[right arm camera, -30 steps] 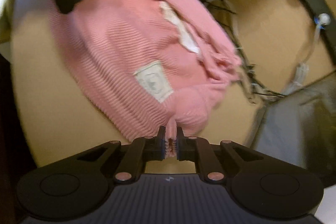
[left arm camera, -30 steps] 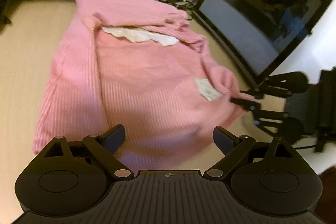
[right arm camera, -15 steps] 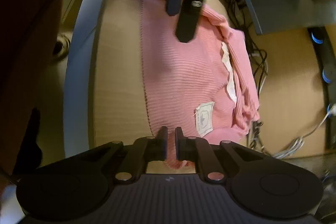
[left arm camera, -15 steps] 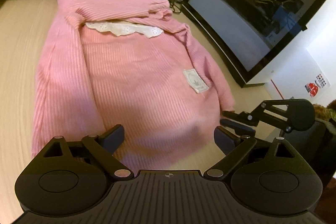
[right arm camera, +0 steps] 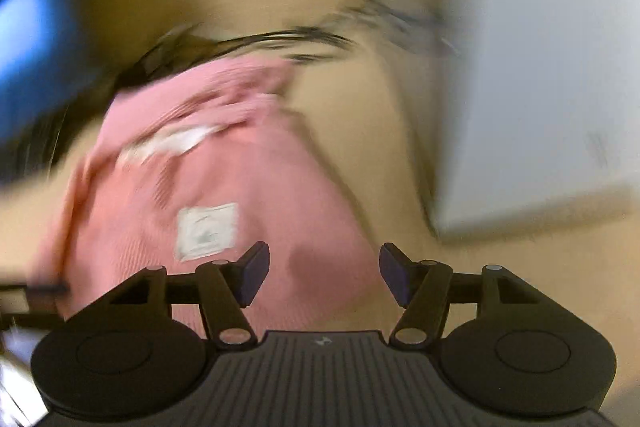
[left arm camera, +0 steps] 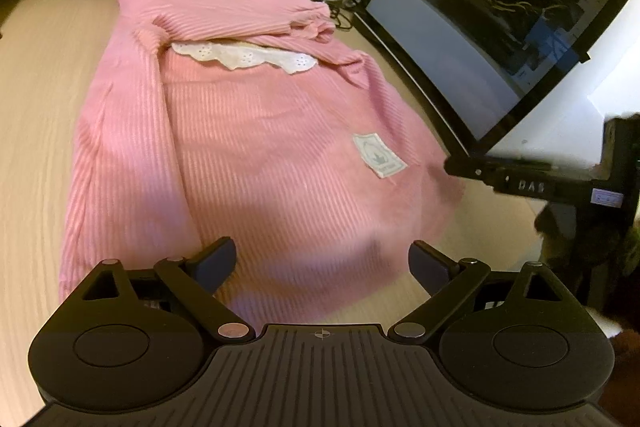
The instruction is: Fold clothes
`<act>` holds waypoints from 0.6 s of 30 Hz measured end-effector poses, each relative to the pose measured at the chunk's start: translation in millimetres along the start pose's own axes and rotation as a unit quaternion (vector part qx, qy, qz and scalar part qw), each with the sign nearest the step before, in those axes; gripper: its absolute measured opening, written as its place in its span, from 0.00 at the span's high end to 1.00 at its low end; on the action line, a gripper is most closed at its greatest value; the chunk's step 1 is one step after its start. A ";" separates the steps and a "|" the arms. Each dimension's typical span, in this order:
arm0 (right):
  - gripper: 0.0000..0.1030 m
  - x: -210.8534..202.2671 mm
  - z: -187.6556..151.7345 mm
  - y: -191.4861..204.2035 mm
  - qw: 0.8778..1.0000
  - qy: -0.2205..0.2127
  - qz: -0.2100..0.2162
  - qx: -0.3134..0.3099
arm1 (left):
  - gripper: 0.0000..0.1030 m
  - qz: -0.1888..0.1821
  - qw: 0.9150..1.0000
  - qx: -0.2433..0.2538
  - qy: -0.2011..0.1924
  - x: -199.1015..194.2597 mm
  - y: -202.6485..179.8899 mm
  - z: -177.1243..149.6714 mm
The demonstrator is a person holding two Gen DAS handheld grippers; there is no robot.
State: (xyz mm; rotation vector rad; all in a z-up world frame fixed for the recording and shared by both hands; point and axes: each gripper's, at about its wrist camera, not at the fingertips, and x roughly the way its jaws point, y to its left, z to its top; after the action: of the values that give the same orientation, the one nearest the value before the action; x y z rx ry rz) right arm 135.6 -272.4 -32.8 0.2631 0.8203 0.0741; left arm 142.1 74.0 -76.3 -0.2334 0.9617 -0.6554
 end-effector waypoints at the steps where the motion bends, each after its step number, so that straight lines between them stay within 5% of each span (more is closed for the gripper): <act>1: 0.41 -0.9 -6.1 -10.2 0.999 -0.005 0.002 0.040 | 0.06 -0.001 1.000 0.000 0.000 0.1 0.1 -0.1; 6: 0.43 7.8 -12.8 -8.4 0.995 -0.039 0.058 0.077 | 0.02 -0.006 1.000 0.003 0.009 2.1 0.3 2.8; 8: 0.53 18.3 -9.7 -4.2 0.992 -0.050 0.073 0.088 | 0.02 -0.010 1.000 0.004 0.012 3.1 0.5 3.9; 9: 0.71 27.9 -3.3 -2.9 0.992 -0.045 0.078 0.090 | 0.02 -0.011 1.000 0.003 0.014 3.4 0.6 4.3; 10: 0.88 33.2 2.1 2.4 0.993 -0.042 0.082 0.078 | 0.02 -0.012 1.000 0.003 0.015 3.4 0.8 4.7; 11: 0.88 37.2 6.8 8.8 0.994 -0.039 0.084 0.062 | 0.02 -0.013 1.000 0.000 0.015 3.3 1.3 4.8; 13: 0.89 24.5 13.2 39.0 0.993 -0.076 0.064 -0.069 | 0.02 -0.014 1.000 -0.004 0.017 3.0 2.1 5.2; 15: 0.89 9.0 14.2 70.8 0.969 -0.109 0.044 -0.216 | 0.02 -0.015 1.000 -0.005 0.018 2.6 2.3 5.4; 18: 0.89 -4.3 -5.9 110.2 0.902 -0.104 0.039 -0.417 | 0.02 -0.017 1.000 -0.007 0.015 1.6 2.9 4.6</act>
State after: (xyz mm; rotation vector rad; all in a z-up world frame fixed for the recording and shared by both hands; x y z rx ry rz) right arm 132.4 -165.6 -5.0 -0.5028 0.5033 0.4535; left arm 147.7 74.9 -76.2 -0.2539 0.9935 -0.6851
